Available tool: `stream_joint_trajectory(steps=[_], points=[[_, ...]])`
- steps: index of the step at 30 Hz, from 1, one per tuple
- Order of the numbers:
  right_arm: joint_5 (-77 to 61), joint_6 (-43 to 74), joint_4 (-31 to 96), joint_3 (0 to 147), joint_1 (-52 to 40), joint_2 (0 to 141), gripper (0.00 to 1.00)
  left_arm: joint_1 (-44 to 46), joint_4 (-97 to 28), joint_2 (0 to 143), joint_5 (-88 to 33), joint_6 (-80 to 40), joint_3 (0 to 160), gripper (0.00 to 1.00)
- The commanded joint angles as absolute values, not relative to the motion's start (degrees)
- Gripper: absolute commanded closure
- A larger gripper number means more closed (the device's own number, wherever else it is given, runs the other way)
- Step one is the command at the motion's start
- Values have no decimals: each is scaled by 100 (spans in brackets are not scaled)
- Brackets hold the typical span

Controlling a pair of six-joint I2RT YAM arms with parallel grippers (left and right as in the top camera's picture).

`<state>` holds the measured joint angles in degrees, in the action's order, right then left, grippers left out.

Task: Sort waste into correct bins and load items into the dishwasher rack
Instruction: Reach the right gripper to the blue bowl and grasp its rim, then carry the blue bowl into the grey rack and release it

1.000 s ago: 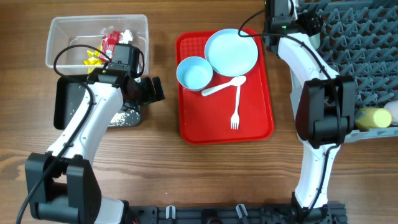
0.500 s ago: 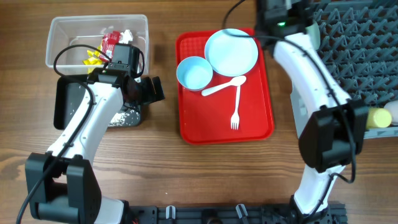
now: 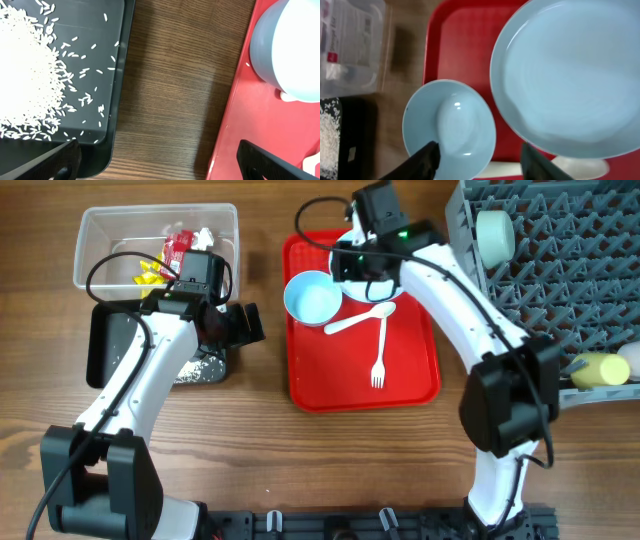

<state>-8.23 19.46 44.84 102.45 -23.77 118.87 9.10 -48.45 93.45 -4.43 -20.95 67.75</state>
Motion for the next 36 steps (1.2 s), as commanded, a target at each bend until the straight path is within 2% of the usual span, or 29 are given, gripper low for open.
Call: stream_joint_trajectory(steps=[1, 13, 19, 22, 28, 36], points=[[-1050, 2169, 4613, 10110, -2493, 12258, 57, 926, -4842, 9356, -506, -2169, 6744, 0], [-913, 2423, 4185, 9358, -2491, 12344, 71, 926, -4842, 9356, -506, -2169, 6744, 0], [-904, 2460, 4003, 9223, -2491, 12342, 96, 926, -4842, 9356, -506, -2169, 6744, 0], [-816, 2425, 3981, 9238, -2477, 12296, 96, 926, -4842, 9356, -506, -2169, 6744, 0], [963, 2126, 4617, 9467, -2381, 11150, 96, 926, -4842, 9356, -506, -2167, 6744, 0], [4792, 1800, 5315, 9467, -1765, 9253, 96, 926, -4842, 9356, -506, -2167, 6744, 0]])
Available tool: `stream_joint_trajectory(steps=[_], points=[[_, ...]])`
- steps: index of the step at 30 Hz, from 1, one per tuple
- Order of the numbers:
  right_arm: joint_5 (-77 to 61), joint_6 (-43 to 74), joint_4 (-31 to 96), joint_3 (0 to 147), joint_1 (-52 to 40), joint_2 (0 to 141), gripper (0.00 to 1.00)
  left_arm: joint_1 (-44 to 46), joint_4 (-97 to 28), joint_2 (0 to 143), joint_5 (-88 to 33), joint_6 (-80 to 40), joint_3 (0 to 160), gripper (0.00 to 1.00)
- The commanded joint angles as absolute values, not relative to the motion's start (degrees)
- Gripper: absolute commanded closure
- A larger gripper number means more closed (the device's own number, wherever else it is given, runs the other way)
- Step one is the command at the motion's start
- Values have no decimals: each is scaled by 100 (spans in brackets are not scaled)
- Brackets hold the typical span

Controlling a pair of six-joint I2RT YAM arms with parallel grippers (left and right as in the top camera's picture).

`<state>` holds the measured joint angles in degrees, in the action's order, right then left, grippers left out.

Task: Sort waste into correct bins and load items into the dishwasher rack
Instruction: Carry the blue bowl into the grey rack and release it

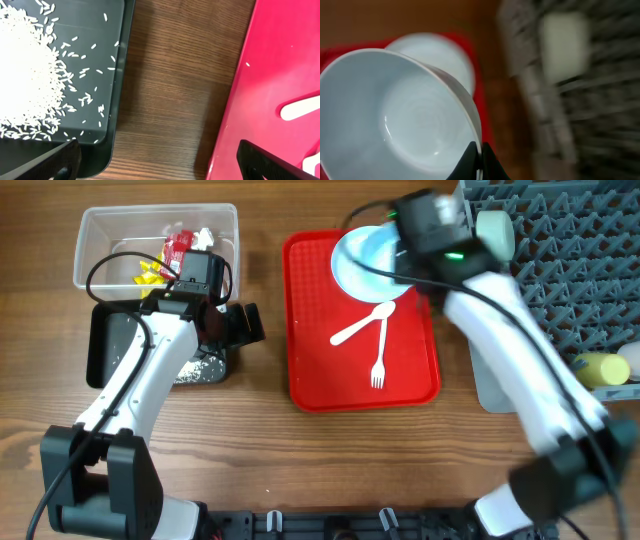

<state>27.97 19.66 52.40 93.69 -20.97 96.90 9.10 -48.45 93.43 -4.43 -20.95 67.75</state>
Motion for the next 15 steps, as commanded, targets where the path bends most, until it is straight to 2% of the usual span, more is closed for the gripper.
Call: stream_joint_trajectory(steps=[1, 4, 7, 15], points=[[5218, 1800, 5315, 9467, -1575, 9155, 96, 926, -4842, 9356, -506, -2169, 6744, 0], [5983, 1431, 5109, 9441, -947, 9153, 96, 926, -4842, 9356, -506, -2167, 6744, 0], [5996, 980, 4517, 9384, -266, 9323, 96, 926, -4845, 9356, -497, -2167, 6744, 0], [6086, -746, 3142, 9384, 331, 10053, 96, 926, -4845, 9356, -486, -2141, 6744, 0]])
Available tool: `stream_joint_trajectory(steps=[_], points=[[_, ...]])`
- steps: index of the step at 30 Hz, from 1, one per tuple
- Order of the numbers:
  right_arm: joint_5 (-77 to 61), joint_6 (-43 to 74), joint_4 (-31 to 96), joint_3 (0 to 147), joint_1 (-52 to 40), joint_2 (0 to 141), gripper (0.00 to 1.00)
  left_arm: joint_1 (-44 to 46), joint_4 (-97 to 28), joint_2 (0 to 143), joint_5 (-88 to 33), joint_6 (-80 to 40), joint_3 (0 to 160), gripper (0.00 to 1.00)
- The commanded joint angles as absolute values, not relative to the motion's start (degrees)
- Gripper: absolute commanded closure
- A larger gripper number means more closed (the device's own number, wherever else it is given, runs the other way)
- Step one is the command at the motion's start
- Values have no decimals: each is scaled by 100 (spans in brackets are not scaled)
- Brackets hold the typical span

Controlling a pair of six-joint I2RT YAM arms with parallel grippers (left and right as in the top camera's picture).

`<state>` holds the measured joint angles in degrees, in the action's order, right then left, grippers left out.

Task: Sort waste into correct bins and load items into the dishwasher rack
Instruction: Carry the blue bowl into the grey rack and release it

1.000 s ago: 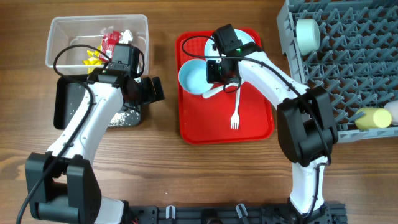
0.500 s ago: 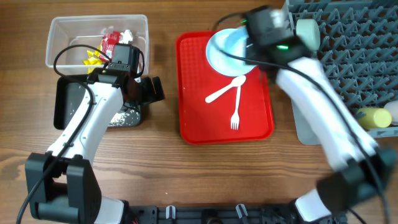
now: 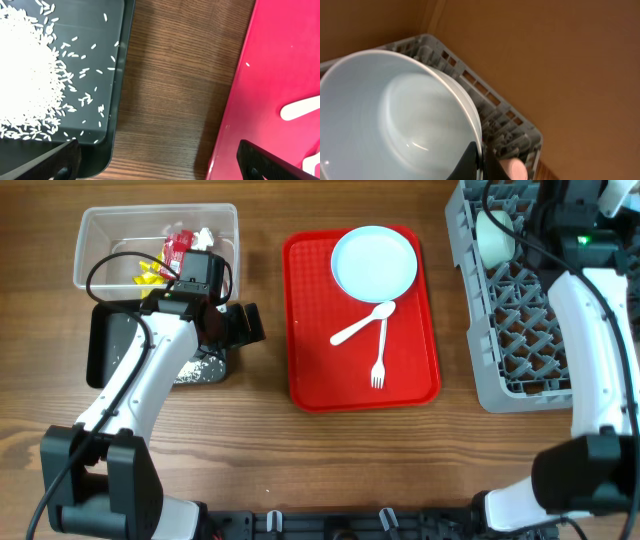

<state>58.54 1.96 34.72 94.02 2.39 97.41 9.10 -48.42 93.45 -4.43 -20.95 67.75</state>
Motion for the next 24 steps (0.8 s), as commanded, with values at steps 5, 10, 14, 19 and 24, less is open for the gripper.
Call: stream_joint_trajectory(steps=[5, 10, 14, 19, 24], points=[[6254, -2145, 1918, 9384, 388, 10613, 96, 926, -4845, 9356, -486, -2141, 6744, 0], [6298, -3857, 145, 9384, 429, 11236, 96, 926, -4842, 9356, -486, -2143, 6744, 0], [5896, -5107, -281, 9384, 447, 11734, 96, 926, -4845, 9356, -489, -2143, 6744, 0], [5732, -5100, -698, 9384, 521, 11948, 96, 926, -4845, 9356, -489, -2145, 6744, 0], [4939, -6020, -644, 9384, 650, 11959, 96, 926, -4845, 9356, -489, -2145, 6744, 0]])
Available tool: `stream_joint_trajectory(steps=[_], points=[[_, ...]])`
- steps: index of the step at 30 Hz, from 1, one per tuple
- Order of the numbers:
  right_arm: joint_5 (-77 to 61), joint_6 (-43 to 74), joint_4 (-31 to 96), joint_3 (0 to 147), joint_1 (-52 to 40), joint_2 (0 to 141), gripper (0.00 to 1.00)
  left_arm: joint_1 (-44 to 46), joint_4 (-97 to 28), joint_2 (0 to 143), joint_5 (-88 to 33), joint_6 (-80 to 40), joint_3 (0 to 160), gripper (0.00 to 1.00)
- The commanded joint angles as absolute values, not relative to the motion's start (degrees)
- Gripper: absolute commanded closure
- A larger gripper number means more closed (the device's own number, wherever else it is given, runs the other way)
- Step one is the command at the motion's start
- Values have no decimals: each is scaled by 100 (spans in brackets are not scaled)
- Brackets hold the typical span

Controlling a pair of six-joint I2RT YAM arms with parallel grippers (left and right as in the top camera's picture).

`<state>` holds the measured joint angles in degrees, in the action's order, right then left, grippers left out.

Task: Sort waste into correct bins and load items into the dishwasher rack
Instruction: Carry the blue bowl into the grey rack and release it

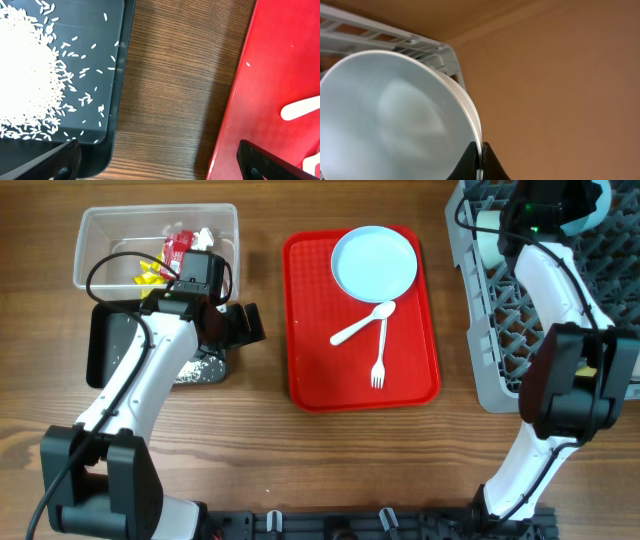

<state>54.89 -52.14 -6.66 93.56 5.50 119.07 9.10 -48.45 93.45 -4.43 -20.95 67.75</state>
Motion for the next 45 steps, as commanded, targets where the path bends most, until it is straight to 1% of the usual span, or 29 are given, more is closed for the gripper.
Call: stream_joint_trajectory(steps=[1, 3, 10, 15, 24, 29, 30, 31, 32, 34, 35, 36, 37, 40, 45], points=[[4936, -6410, -661, 9384, 685, 11963, 96, 926, -4845, 9356, -489, -2145, 6744, 0], [4827, -6941, -692, 9384, 781, 11970, 96, 926, -4845, 9356, -489, -2145, 6744, 0], [4042, -6908, -775, 9382, 1087, 11985, 96, 926, -4845, 9356, -489, -2145, 6744, 0], [3946, -7295, -832, 9382, 1090, 12221, 96, 926, -4842, 9356, -489, -2145, 6744, 0], [3892, -7131, -607, 9319, 993, 12346, 96, 926, -4845, 9356, -489, -2145, 6744, 0], [3889, -7135, -110, 9319, 834, 12346, 96, 926, -4845, 9356, -491, -2145, 6744, 0], [3894, -7135, 43, 9319, 781, 12346, 91, 926, -4845, 9356, -491, -2145, 6744, 0], [3898, -7131, 169, 9319, 729, 12346, 82, 926, -4845, 9356, -489, -2145, 6744, 0], [3933, -7032, 268, 9319, 672, 12346, 76, 926, -4845, 9356, -489, -2145, 6744, 0], [4123, -6792, 270, 9319, 604, 12346, 72, 926, -4845, 9356, -489, -2145, 6744, 0], [4283, -6667, 268, 9319, 572, 12346, 67, 926, -4845, 9356, -489, -2145, 6744, 0], [4517, -6512, 268, 9319, 532, 12346, 48, 926, -4845, 9356, -489, -2145, 6744, 0], [4694, -6420, 268, 9319, 499, 12346, 0, 926, -4845, 9356, -489, -2145, 6744, 0], [5028, -6370, 257, 9319, 403, 12344, 0, 926, -4845, 9356, -489, -2145, 6744, 0], [5054, -5492, 75, 9321, 250, 12265, 0, 926, -4845, 9356, -489, -2145, 6744, 0]])
